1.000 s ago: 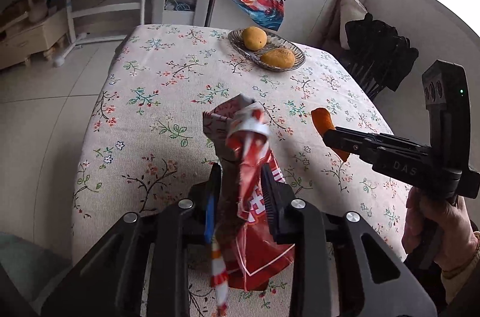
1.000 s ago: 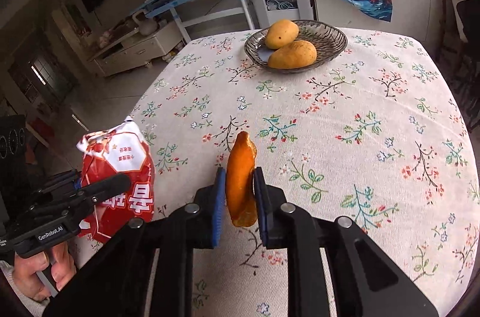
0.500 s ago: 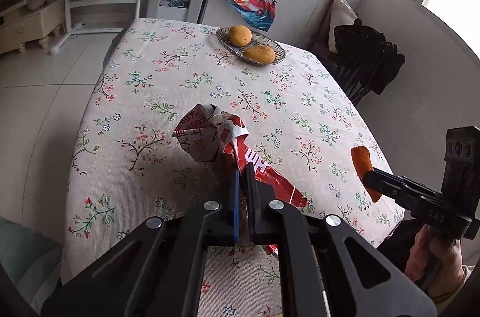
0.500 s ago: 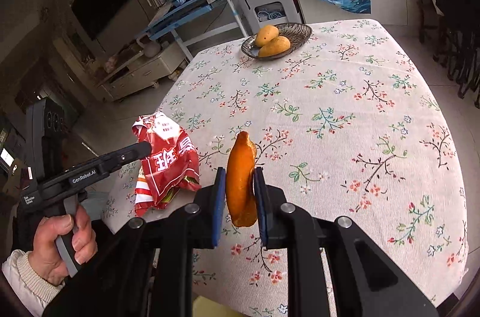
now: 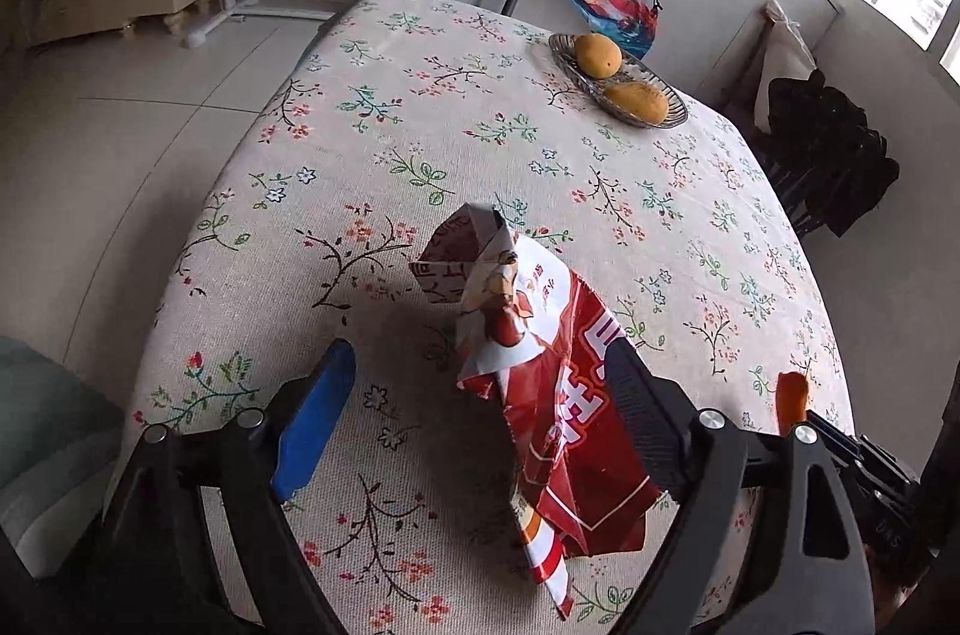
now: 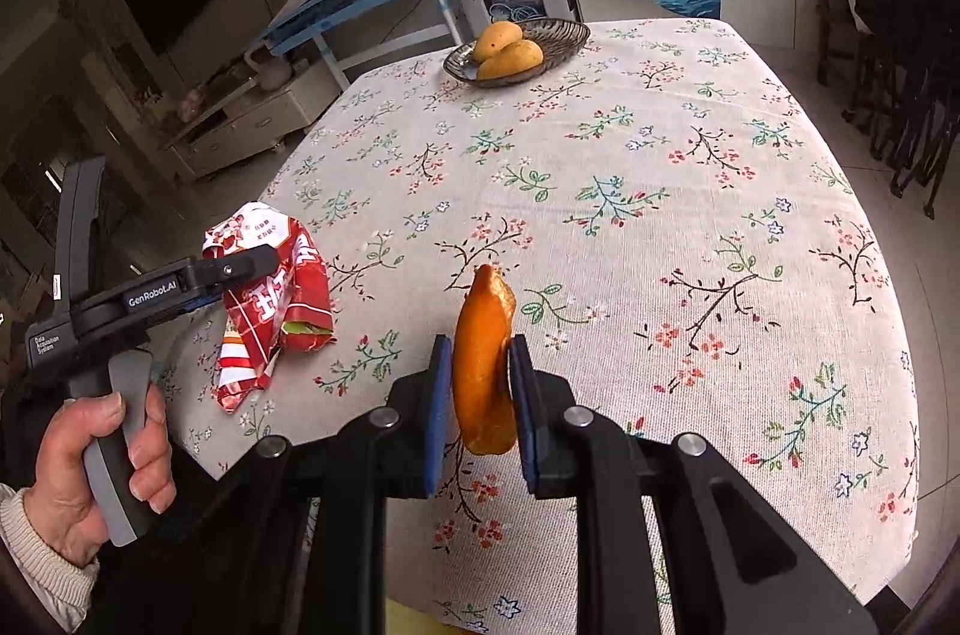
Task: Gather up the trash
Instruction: 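Lift the red wrapper and orange peel and carry them toward the yellow basin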
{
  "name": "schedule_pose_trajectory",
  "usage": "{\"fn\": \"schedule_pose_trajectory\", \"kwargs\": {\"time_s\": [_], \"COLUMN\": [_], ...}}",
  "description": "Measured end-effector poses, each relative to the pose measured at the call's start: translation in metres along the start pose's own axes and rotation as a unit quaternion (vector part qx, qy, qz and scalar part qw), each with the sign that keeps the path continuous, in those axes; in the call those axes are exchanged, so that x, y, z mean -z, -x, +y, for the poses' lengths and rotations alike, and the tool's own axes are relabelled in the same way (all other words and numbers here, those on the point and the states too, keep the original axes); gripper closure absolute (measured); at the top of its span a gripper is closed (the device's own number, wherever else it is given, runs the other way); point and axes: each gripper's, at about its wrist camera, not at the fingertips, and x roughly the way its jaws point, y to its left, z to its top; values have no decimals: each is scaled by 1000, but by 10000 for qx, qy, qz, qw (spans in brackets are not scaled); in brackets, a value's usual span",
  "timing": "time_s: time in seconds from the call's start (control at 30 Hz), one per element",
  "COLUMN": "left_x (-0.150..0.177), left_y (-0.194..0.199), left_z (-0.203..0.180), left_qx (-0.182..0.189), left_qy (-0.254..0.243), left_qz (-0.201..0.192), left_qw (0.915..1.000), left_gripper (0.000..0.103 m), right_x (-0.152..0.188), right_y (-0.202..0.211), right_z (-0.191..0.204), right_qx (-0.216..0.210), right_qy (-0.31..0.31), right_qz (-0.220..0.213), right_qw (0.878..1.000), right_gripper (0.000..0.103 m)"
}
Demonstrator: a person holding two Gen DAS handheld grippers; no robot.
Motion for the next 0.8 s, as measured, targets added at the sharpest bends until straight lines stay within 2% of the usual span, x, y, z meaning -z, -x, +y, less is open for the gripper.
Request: {"fn": "schedule_pose_trajectory", "kwargs": {"time_s": [0.07, 0.1, 0.13, 0.17, 0.23, 0.27, 0.33, 0.4, 0.43, 0.57, 0.8], "left_x": [-2, -4, -5, -6, -8, -9, -8, -7, -6, 0, 25], "left_y": [-4, -6, -8, -10, -14, -13, -7, 2, 8, 38, 95], "left_z": [-6, -7, -9, -11, -14, -15, -18, -19, -19, -21, -33], "left_qx": [48, 104, 190, 322, 477, 493, 609, 676, 717, 827, 921], "left_qy": [-75, -90, -114, -131, -152, -200, -274, -342, -364, -506, -897], "left_qz": [-80, -89, -115, -74, -22, -62, -125, -219, -273, -469, -692], "left_qw": [9999, 9999, 9997, 9994, 9987, 9986, 9977, 9969, 9964, 9942, 9893], "left_gripper": [21, 23, 38, 65, 84, 88, 92, 93, 93, 93, 93], "right_x": [2, 4, 4, 4, 4, 6, 6, 6, 7, 9, 15], "right_y": [-3, -4, -6, -8, -12, -13, -15, -16, -16, -6, 38], "right_z": [1, 1, 0, -1, -2, -2, -1, 1, 1, 1, 11], "right_qx": [45, 57, 64, 65, 74, 76, 62, 18, -26, -210, -597], "right_qy": [27, 31, 26, 15, -1, -6, 14, 59, 45, -71, -125], "right_qz": [38, 45, 56, 75, 108, 122, 121, 158, 181, 71, -459], "right_qw": [10000, 10000, 10000, 9999, 9999, 9999, 9999, 9999, 9998, 9997, 9971], "right_gripper": [71, 70, 68, 68, 68, 68, 68, 76, 85, 87, 88]}}
